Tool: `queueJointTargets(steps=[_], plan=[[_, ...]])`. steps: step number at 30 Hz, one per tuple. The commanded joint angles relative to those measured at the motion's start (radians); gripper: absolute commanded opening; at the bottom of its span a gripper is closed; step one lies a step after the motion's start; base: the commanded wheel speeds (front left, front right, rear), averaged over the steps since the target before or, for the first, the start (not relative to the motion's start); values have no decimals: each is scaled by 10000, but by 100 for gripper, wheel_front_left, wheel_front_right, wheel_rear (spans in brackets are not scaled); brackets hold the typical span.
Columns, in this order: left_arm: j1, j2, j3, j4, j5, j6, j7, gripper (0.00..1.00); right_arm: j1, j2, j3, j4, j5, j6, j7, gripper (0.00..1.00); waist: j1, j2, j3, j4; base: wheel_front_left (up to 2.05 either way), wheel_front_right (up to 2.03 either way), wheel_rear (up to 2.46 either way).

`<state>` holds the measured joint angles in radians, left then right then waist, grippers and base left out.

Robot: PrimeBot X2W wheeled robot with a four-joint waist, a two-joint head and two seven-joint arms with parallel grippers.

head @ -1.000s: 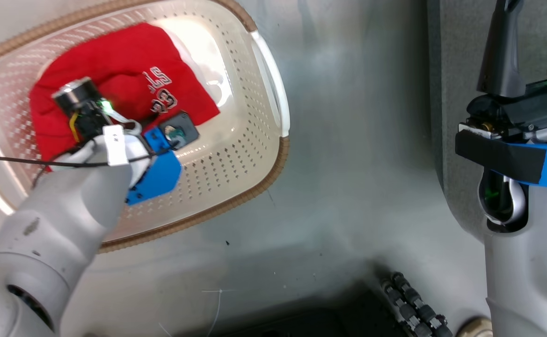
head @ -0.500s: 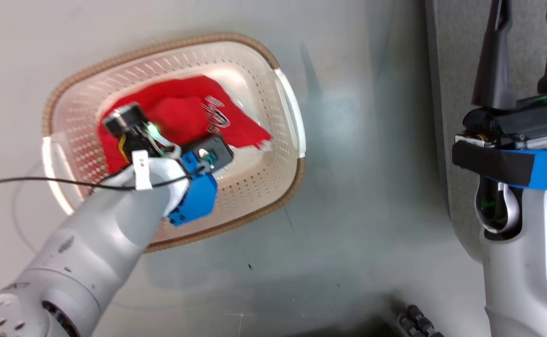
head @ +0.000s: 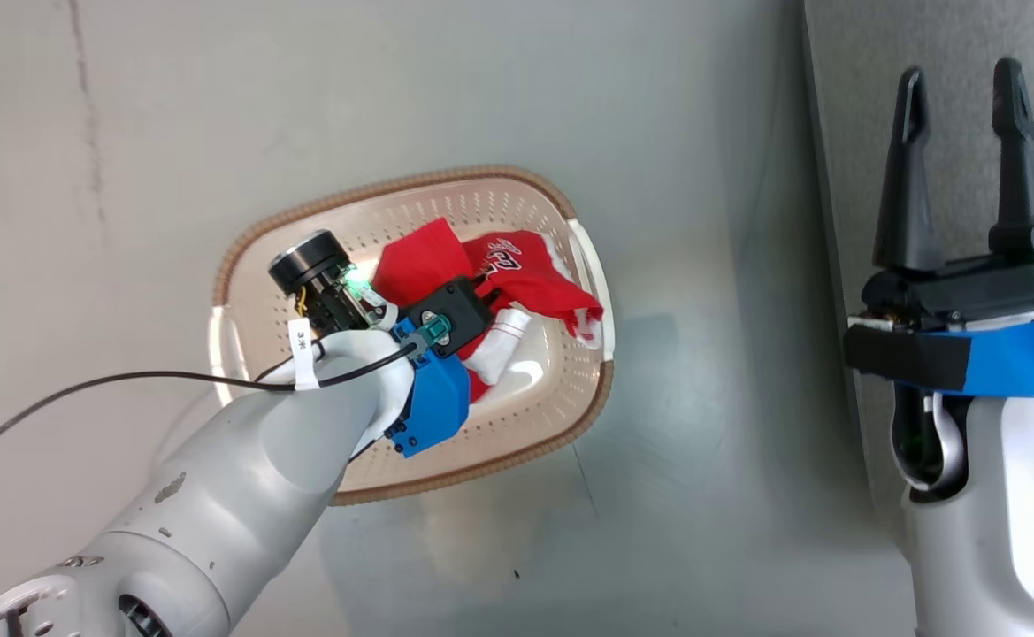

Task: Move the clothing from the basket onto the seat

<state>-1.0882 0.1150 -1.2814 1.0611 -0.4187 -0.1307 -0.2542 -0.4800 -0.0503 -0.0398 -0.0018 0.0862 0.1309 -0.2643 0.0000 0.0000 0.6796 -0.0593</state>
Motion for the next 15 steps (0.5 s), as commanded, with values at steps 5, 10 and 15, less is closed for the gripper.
queueJointTargets(steps=[5, 10, 15], plan=[[245, -32, 371, -724, -487, 7, -120, 0, 614, -4, -214, 197, -253, -3, 0, 100, 0, 0, -1253, 519, 0, 0, 0], [566, 138, 1020, -1748, -525, 150, -120, 0, 1060, -122, -459, 322, -334, -3, 0, 100, 0, 0, -2004, 779, 0, 0, 0], [917, 236, 1624, -2631, -466, 291, -121, 0, 1510, -190, -551, 443, -358, -3, 0, 100, 0, 0, -2773, 982, 0, 0, 0]])
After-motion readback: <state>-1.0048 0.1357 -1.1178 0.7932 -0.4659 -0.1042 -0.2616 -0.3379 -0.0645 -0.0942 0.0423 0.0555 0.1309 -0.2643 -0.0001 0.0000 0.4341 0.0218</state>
